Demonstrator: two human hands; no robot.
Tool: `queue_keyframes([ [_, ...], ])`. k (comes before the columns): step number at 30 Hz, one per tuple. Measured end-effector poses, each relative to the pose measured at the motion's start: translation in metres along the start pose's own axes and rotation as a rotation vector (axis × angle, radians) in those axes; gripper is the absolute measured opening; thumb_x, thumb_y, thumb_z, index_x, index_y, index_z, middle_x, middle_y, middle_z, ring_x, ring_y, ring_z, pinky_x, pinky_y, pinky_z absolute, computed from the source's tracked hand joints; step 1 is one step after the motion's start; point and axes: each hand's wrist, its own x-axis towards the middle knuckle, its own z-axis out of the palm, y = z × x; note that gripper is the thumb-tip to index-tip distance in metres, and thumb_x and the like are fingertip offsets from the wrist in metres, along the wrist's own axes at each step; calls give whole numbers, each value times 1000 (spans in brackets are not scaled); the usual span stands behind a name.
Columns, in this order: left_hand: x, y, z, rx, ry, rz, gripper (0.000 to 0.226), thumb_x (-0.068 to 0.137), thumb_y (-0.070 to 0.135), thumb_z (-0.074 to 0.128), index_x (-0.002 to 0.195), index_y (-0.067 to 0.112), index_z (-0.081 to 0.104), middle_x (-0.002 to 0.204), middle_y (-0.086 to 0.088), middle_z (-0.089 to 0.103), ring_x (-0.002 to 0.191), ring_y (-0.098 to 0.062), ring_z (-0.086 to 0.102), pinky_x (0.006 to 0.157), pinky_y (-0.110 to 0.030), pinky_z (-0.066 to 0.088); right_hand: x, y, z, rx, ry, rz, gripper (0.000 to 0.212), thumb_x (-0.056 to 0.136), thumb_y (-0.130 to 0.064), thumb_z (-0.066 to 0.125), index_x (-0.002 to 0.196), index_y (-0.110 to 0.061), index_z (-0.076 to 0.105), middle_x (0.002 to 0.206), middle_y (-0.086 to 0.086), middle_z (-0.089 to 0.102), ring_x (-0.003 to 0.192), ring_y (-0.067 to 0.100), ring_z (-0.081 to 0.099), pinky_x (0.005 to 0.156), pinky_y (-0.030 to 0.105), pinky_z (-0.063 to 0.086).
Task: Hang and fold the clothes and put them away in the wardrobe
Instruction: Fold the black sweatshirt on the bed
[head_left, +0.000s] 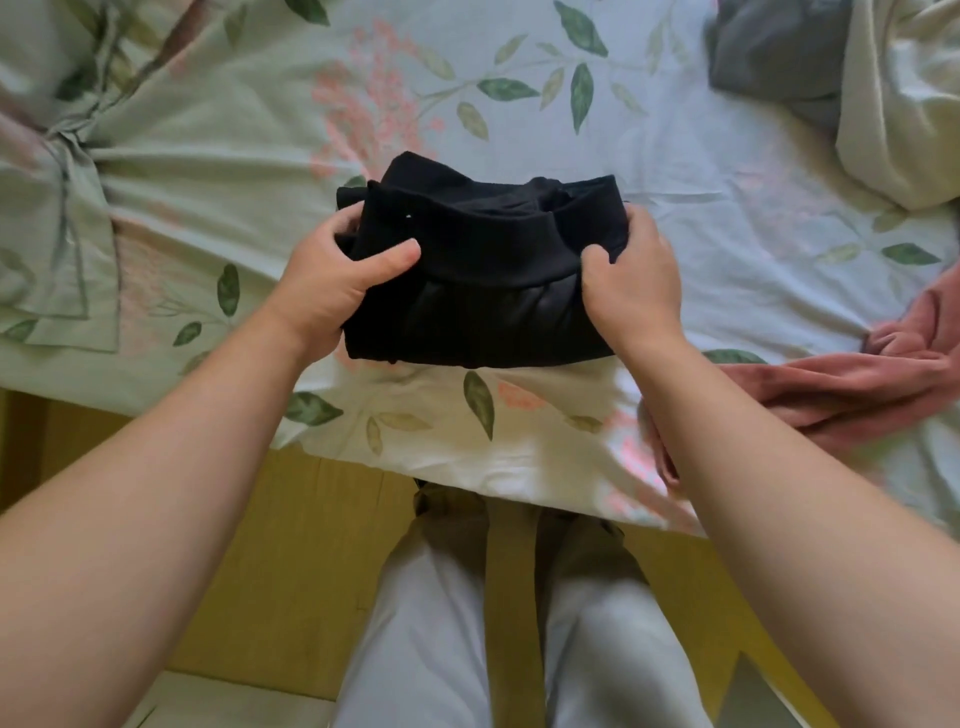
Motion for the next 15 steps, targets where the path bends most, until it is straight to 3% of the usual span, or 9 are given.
queue_keyframes([
  [2, 1, -2, 7, 27, 89, 14, 55, 68, 42, 90, 115, 20, 71, 110, 0, 76, 103, -16, 73, 83, -29, 59, 2, 0, 4, 8, -34, -28, 32, 85, -47, 46, 112, -33, 56, 106, -11, 62, 97, 13, 58, 71, 26, 40],
  [5, -1, -11, 16, 61, 233, 16, 48, 66, 49, 89, 99, 18, 74, 95, 4, 78, 91, -13, 75, 74, -25, 60, 4, 7, 1, -11, -52, 18, 46, 82, -76, 49, 102, -36, 57, 93, -18, 65, 88, 7, 61, 71, 27, 45],
  [10, -4, -23, 17, 57, 374, -99, 47, 67, 60, 84, 83, 17, 75, 89, -1, 78, 86, -20, 75, 79, -44, 63, 15, 17, 4, -58, 40, 112, 45, 93, -65, 48, 97, -22, 61, 90, -9, 64, 95, 22, 62, 77, 35, 47],
  [13, 3, -28, 19, 243, 519, -128, 53, 72, 66, 74, 77, 13, 72, 77, 1, 75, 77, -20, 72, 71, -41, 62, 22, 14, 14, -108, 47, 186, 48, 97, -64, 41, 101, -21, 60, 98, -4, 64, 100, 26, 60, 79, 37, 46],
  [15, 12, -28, 24, 392, 597, -181, 55, 74, 68, 67, 75, 13, 70, 71, 3, 71, 75, -20, 69, 63, -36, 54, 29, 12, 20, -180, 28, 249, 49, 99, -64, 37, 109, -21, 59, 118, 2, 58, 115, 30, 53, 93, 43, 46],
])
